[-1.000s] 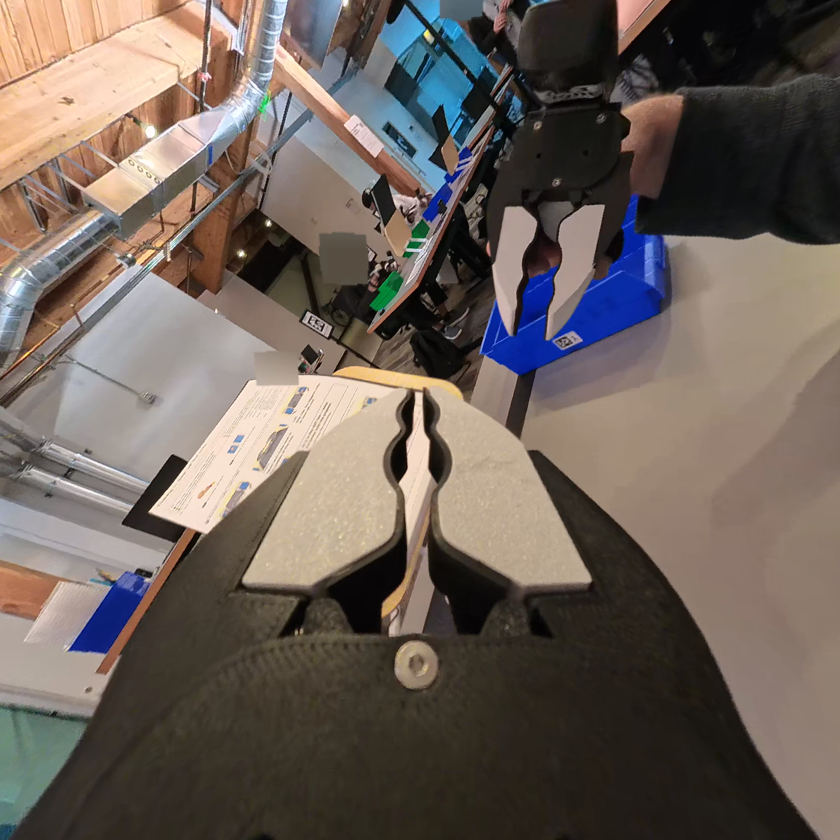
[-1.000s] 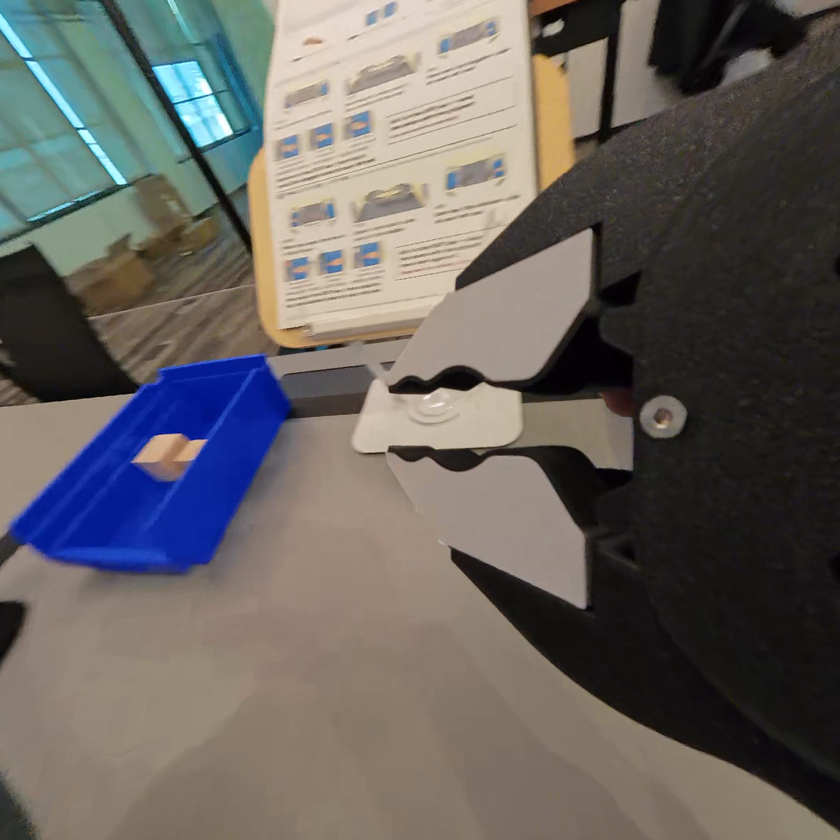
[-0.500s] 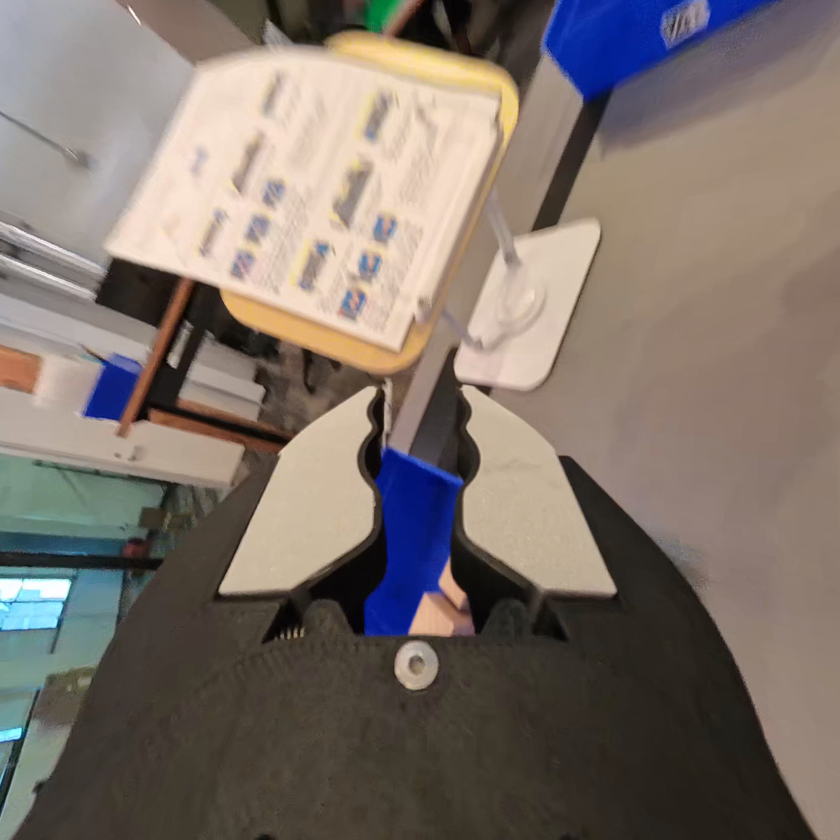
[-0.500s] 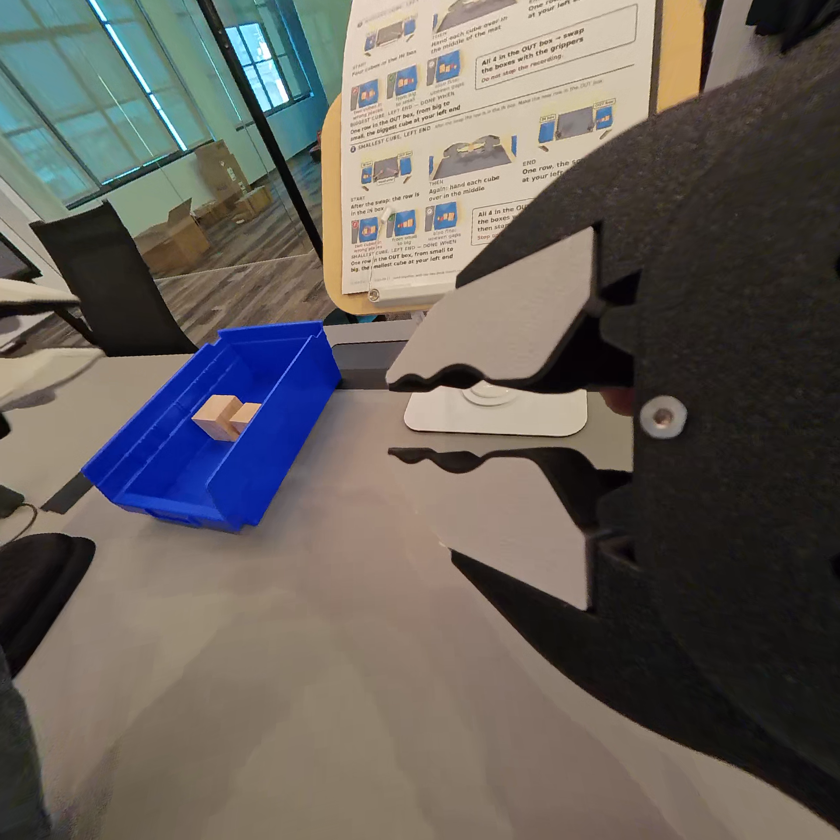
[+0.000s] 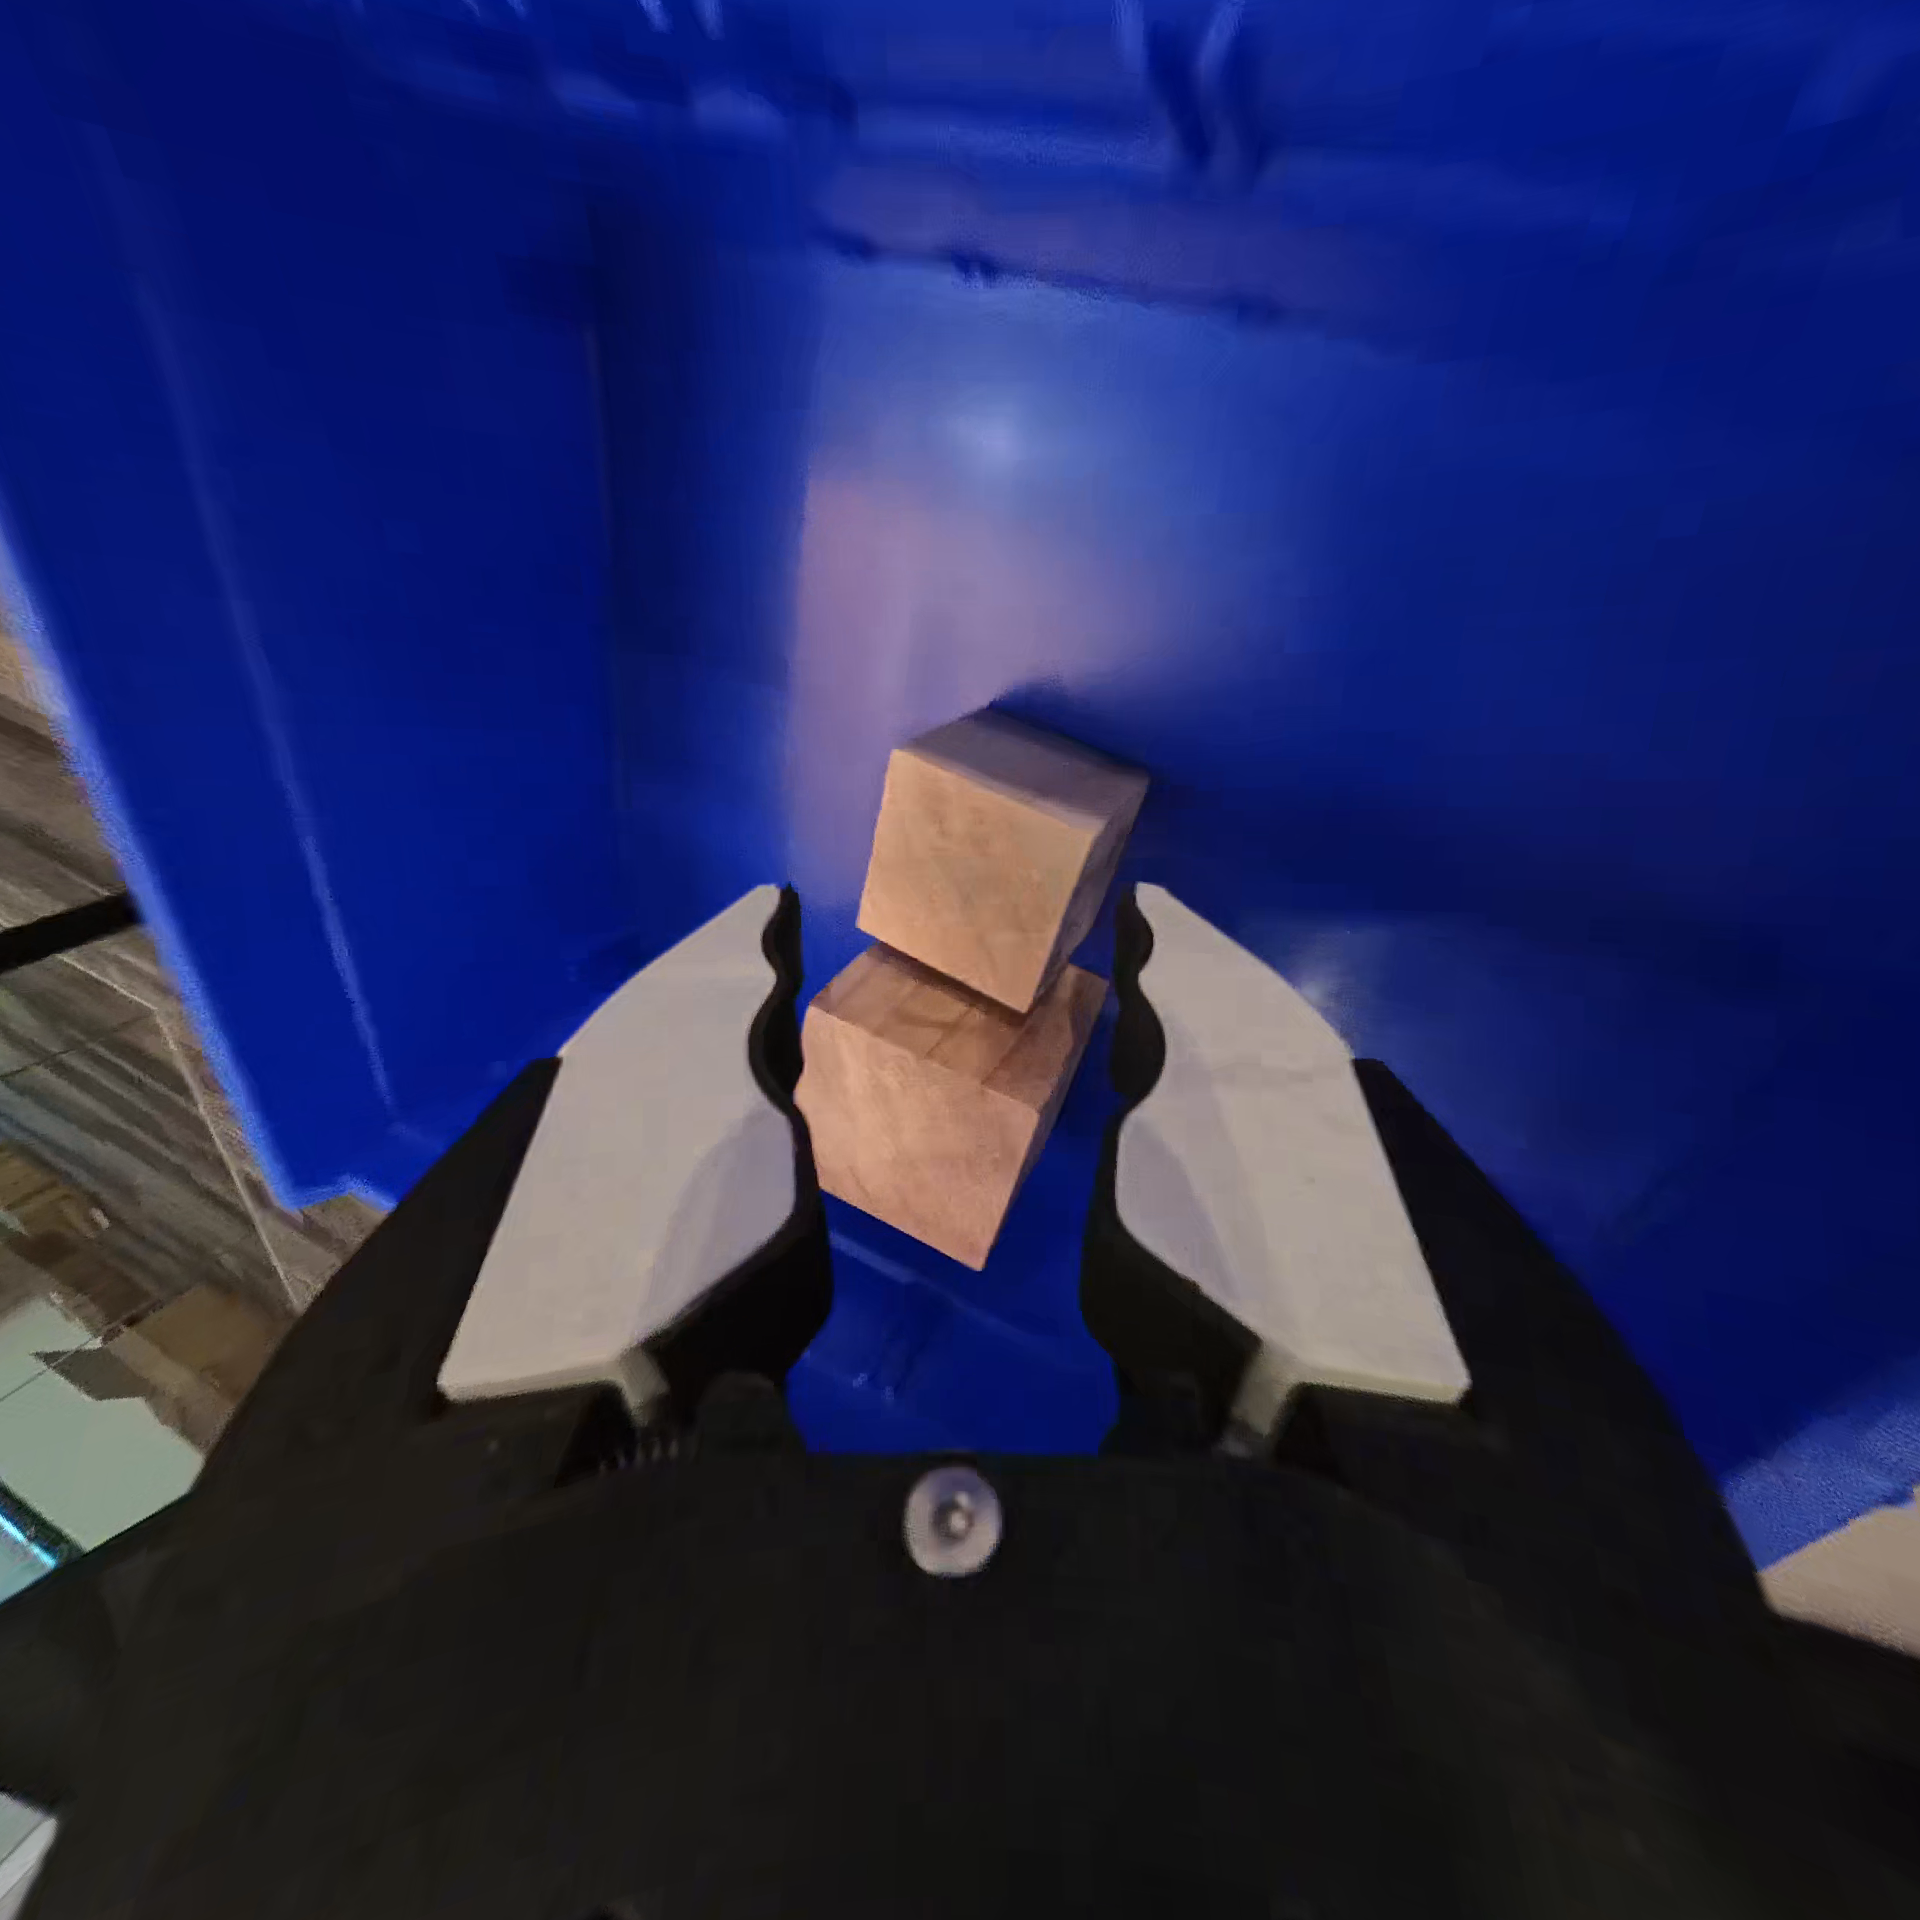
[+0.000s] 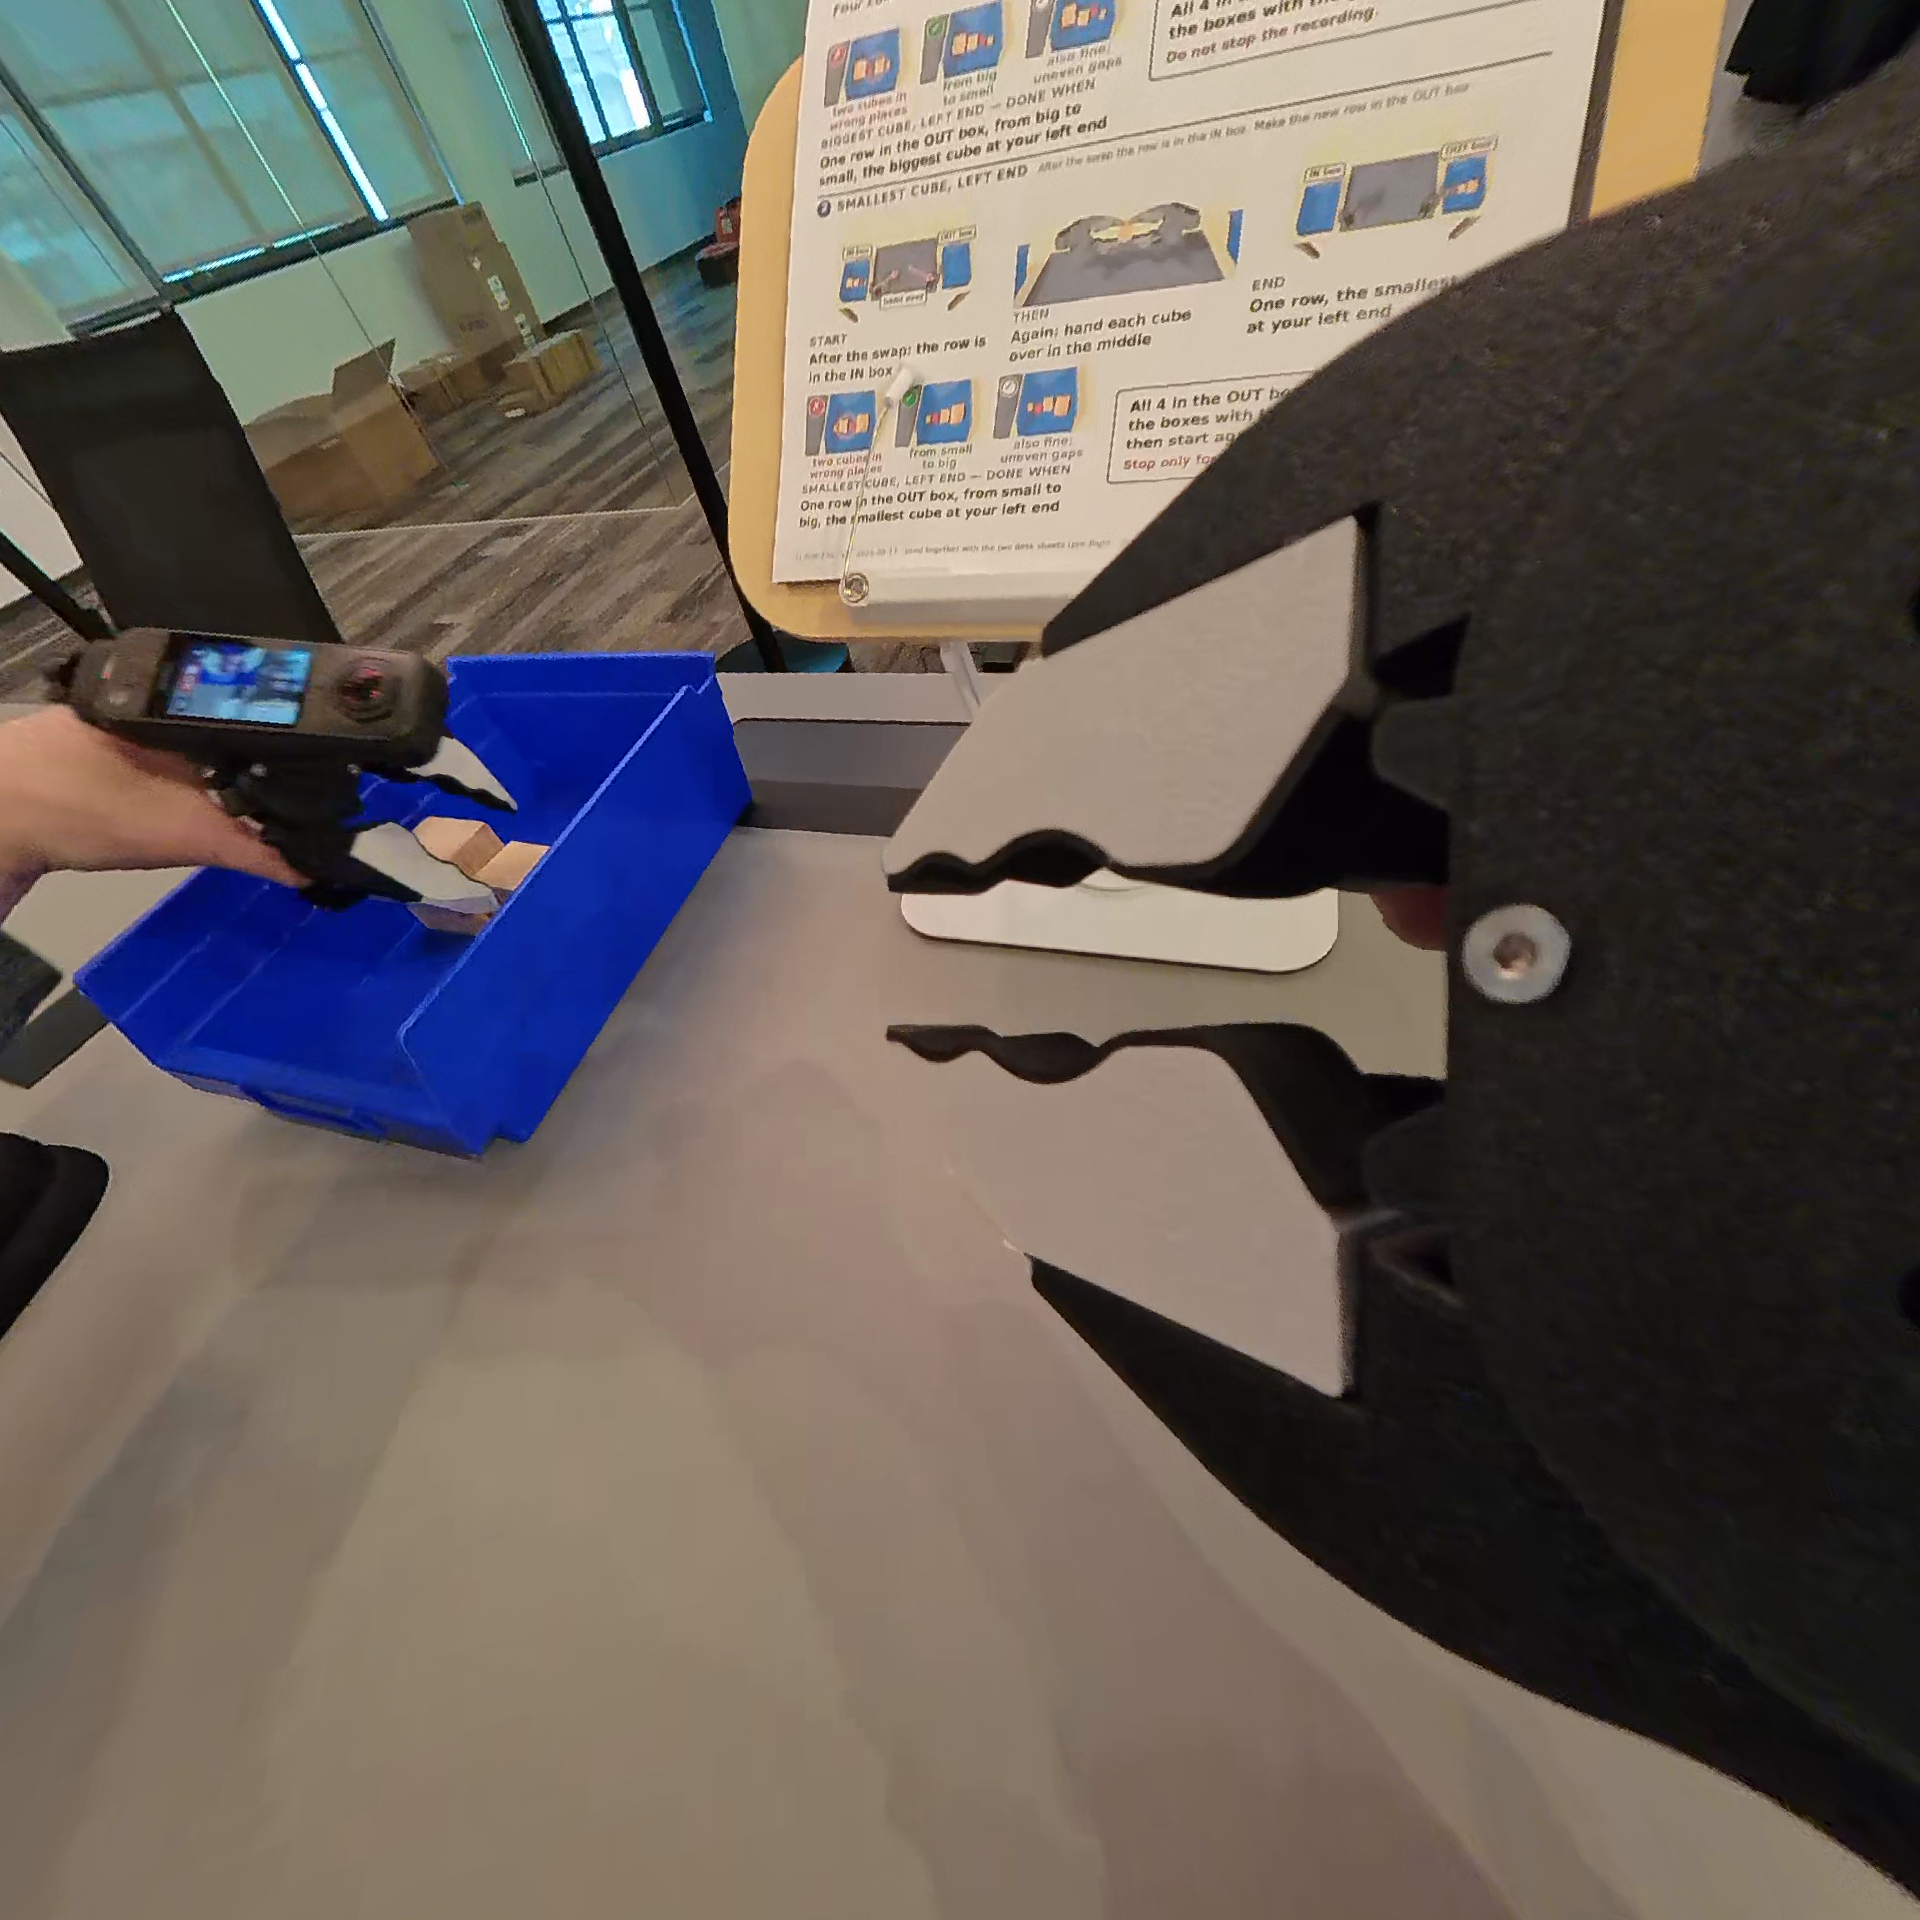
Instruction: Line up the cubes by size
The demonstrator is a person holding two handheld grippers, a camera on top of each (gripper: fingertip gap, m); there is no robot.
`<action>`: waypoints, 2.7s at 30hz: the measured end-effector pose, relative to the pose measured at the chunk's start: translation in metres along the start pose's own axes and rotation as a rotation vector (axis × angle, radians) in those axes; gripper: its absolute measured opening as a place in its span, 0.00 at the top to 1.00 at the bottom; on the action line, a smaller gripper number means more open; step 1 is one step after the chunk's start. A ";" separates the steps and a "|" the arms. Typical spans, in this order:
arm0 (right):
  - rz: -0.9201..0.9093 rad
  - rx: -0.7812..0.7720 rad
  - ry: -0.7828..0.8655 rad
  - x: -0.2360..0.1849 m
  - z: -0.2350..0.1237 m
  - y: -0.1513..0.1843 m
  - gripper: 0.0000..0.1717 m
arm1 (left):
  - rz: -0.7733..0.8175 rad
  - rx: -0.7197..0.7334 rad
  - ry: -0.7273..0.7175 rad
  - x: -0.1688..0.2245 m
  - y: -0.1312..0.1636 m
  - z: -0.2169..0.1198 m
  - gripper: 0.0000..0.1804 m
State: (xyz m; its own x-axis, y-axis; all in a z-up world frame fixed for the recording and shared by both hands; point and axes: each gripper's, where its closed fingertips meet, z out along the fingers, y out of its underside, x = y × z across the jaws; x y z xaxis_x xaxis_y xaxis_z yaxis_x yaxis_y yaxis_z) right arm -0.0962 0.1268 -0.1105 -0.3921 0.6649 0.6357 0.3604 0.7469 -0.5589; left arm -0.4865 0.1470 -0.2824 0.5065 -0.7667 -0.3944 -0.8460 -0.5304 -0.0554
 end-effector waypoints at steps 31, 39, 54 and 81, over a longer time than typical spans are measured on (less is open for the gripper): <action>0.320 0.646 0.319 0.069 -0.003 -0.080 0.68 | 0.007 1.292 -0.380 0.077 -0.241 -0.302 0.74; 0.323 0.759 0.290 0.068 -0.015 -0.086 0.67 | 0.041 1.505 -0.247 0.103 -0.276 -0.326 0.74; 0.292 0.834 0.254 0.059 -0.024 -0.101 0.75 | 0.055 1.541 -0.179 0.110 -0.286 -0.324 0.74; 0.208 -0.665 0.274 0.046 -0.236 0.261 0.76 | -0.036 1.494 -0.388 0.087 -0.221 -0.350 1.00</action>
State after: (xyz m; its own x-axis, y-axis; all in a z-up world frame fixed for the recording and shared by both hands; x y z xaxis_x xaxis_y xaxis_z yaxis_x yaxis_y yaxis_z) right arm 0.1796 0.3494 -0.1016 -0.0662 0.7006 0.7105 0.8740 0.3842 -0.2974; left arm -0.1968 0.0706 0.0163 0.6566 -0.4982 -0.5663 -0.3455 0.4688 -0.8129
